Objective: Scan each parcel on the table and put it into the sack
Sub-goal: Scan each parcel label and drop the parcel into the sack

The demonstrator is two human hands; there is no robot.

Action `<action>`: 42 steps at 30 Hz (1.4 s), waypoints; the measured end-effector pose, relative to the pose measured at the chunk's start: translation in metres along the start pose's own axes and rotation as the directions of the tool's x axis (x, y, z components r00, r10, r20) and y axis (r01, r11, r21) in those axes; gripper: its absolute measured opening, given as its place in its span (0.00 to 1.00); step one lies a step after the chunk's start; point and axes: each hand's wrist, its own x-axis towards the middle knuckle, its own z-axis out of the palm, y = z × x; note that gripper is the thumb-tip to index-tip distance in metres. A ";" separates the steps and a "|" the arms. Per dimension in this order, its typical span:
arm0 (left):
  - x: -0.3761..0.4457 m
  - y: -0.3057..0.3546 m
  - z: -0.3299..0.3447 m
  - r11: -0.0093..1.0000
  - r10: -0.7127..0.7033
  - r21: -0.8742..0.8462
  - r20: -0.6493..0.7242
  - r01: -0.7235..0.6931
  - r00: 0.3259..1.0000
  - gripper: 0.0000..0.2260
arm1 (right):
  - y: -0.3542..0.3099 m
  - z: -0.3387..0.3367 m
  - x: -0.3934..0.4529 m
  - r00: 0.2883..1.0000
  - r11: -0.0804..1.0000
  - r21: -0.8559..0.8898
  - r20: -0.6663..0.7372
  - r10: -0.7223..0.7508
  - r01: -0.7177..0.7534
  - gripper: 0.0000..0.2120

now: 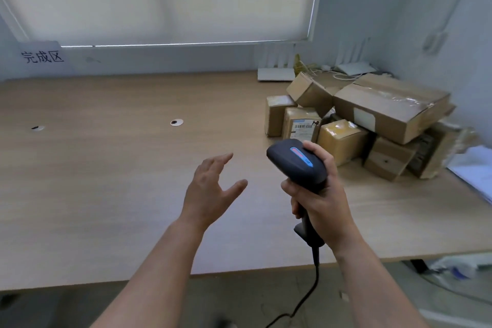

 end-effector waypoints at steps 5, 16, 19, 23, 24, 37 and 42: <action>0.049 0.009 0.038 0.998 0.056 -0.003 0.070 -0.056 0.996 0.29 | 0.008 -0.029 0.032 0.996 1.000 -0.027 -0.093 -0.007 0.004 0.32; 0.176 0.014 0.098 0.992 0.128 -0.038 0.211 -0.123 0.969 0.29 | 0.039 -0.063 0.120 0.966 0.995 -0.055 -0.247 0.072 -0.088 0.33; 0.211 0.015 0.109 0.990 0.141 -0.036 0.237 -0.136 0.961 0.30 | 0.051 -0.067 0.142 0.955 0.994 -0.033 -0.282 0.094 -0.107 0.32; 0.269 0.030 0.121 0.988 0.156 -0.056 0.263 -0.147 0.952 0.36 | 0.063 -0.074 0.168 0.940 0.990 -0.025 -0.318 0.123 -0.138 0.31; 0.283 0.035 0.125 0.988 0.153 -0.058 0.281 -0.143 0.947 0.38 | 0.065 -0.077 0.174 0.937 0.990 -0.026 -0.329 0.120 -0.136 0.31; 0.413 0.047 0.211 0.975 0.207 -0.022 0.438 -0.220 0.875 0.54 | 0.090 -0.108 0.248 0.917 0.981 -0.104 -0.383 0.112 -0.163 0.32; 0.436 0.048 0.232 0.976 0.197 -0.028 0.523 -0.215 0.829 0.55 | 0.099 -0.114 0.257 0.906 0.983 -0.079 -0.405 0.122 -0.168 0.32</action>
